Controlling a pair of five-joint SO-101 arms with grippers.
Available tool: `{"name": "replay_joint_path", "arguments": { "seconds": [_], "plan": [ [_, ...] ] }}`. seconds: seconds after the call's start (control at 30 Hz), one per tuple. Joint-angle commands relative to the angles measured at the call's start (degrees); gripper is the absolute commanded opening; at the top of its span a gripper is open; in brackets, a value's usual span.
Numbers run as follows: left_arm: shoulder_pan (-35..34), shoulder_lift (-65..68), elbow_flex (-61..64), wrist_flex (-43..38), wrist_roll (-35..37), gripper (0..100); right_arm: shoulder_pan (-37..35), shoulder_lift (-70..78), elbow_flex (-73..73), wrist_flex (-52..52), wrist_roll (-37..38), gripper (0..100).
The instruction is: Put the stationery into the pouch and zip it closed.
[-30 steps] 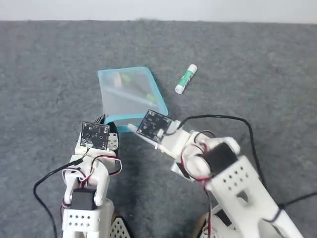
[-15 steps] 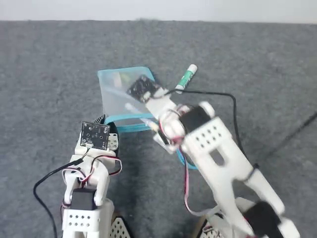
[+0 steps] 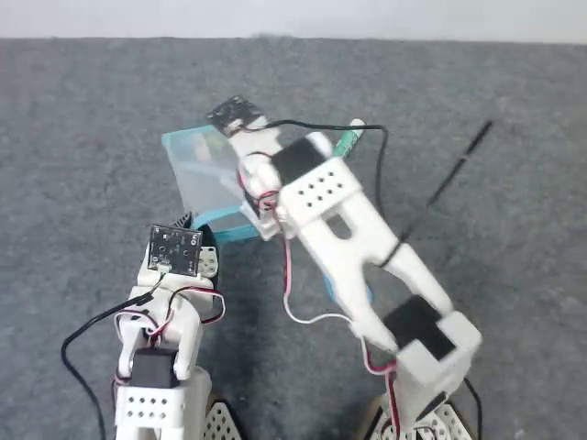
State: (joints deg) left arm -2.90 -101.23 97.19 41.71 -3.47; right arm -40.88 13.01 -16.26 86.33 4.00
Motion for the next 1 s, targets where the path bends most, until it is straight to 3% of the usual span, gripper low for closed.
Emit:
{"name": "replay_joint_path", "arguments": {
  "seconds": [0.0, 0.3, 0.43, 0.63, 0.97],
  "plan": [
    [0.6, -0.4, -0.4, -0.1, -0.7, 1, -2.5, 0.9, -6.8, -0.7, -1.1, 1.0],
    [0.6, -0.4, -0.4, -0.1, -0.7, 1, -2.9, -1.0, -7.6, -4.0, -1.9, 1.3],
    [0.6, -0.4, -0.4, -0.1, -0.7, 1, -2.9, -1.9, -7.5, -4.6, -2.1, 7.6],
    [0.6, -0.4, -0.4, -0.1, -0.7, 1, -2.9, -3.4, -5.0, -7.4, -1.8, 8.0],
    [0.6, -0.4, -0.4, -0.1, -0.7, 1, -3.2, -24.9, 13.0, -12.5, 2.5, 8.4]
  ]
}}
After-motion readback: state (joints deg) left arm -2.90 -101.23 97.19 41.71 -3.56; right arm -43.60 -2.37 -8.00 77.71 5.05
